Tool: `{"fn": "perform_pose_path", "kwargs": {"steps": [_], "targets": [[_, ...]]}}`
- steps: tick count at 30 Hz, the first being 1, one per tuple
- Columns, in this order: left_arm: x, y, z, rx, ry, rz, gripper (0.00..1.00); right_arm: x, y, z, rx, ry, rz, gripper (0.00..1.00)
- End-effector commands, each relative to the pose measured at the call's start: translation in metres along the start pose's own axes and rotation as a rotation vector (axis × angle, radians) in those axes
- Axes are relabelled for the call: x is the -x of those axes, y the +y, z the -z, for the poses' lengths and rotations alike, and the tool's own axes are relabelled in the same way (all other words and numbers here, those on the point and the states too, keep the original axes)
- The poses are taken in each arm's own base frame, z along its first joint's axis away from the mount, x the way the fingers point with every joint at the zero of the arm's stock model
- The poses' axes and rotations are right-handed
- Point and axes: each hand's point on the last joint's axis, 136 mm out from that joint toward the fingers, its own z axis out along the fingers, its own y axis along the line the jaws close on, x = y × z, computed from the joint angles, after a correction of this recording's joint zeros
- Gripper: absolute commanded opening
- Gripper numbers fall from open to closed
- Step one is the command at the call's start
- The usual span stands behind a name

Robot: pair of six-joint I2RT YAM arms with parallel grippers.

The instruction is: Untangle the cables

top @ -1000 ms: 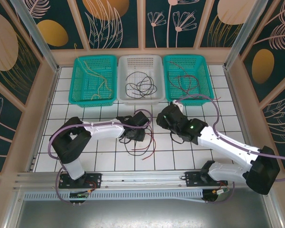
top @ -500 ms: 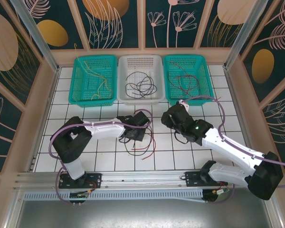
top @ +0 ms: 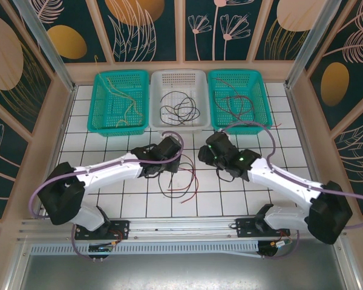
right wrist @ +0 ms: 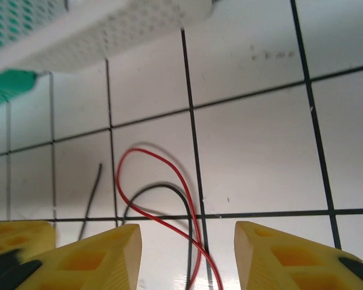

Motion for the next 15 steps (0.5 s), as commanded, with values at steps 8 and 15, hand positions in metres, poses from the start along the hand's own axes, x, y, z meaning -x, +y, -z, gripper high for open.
{"fn": "perform_pose_path", "kwargs": {"steps": [8,15], "targets": [[0.051,0.035,0.066,-0.045,-0.284,0.206,0.00,-0.012,0.017,-0.057,-0.078,0.120,0.154,0.36],[0.062,0.051,0.095,-0.048,-0.389,0.274,0.00,-0.024,0.024,-0.110,-0.134,0.225,0.285,0.32]]}}
